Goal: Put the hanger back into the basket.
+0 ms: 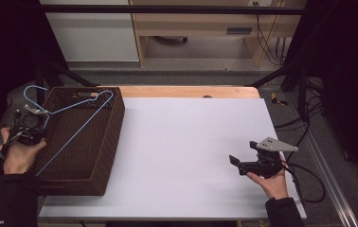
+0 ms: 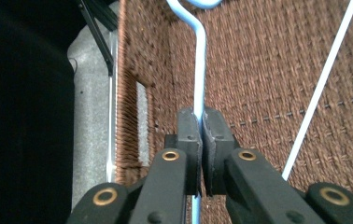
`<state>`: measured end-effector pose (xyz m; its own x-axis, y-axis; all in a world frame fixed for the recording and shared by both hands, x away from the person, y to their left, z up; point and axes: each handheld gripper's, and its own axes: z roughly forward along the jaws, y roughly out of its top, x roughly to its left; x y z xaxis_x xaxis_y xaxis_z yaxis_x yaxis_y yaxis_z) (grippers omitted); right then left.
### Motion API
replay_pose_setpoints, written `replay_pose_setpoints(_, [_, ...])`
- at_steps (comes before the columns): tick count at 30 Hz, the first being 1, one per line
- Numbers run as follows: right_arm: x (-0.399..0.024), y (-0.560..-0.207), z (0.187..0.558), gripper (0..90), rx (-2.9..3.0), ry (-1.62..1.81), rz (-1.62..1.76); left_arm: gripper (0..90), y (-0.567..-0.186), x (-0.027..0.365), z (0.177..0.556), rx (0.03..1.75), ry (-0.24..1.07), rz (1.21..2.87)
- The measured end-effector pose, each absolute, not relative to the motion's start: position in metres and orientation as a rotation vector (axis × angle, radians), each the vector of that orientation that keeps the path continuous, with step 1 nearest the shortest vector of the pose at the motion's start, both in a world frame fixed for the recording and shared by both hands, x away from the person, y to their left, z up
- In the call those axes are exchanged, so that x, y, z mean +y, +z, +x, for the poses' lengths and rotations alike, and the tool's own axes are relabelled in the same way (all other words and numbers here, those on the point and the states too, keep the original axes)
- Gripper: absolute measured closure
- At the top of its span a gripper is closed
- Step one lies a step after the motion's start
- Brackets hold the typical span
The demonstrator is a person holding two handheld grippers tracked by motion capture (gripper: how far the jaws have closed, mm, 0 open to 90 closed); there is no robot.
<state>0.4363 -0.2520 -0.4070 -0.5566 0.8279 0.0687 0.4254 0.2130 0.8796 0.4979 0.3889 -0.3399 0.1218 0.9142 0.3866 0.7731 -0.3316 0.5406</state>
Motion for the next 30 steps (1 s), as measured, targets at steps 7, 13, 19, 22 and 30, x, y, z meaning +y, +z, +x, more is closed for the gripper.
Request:
replay_pose_setpoints(7, [-0.252, -0.407, 0.436, 5.0, 2.070, 1.297, 1.164, 86.8, -0.365, 0.378, 0.505, 1.679, 0.962, 2.225])
replay_pose_setpoints(13, [-0.252, -0.407, 0.436, 4.9, 2.071, 1.298, 1.167, 86.5, -0.383, 0.370, 0.511, 1.691, 0.892, 2.270])
replay_pose_setpoints(19, [-0.252, -0.407, 0.436, 4.9, 2.067, 1.301, 1.166, 78.7, -0.381, 0.370, 0.506, 1.655, 0.816, 2.231])
replay_pose_setpoints(22, [-0.252, -0.407, 0.436, 4.8, 2.068, 1.304, 1.166, 71.2, -0.371, 0.370, 0.497, 1.622, 0.824, 2.176])
replay_pose_setpoints(30, [-0.252, -0.406, 0.436, 4.8, 2.062, 1.321, 1.166, 41.7, -0.345, 0.357, 0.464, 1.445, 0.896, 1.970])
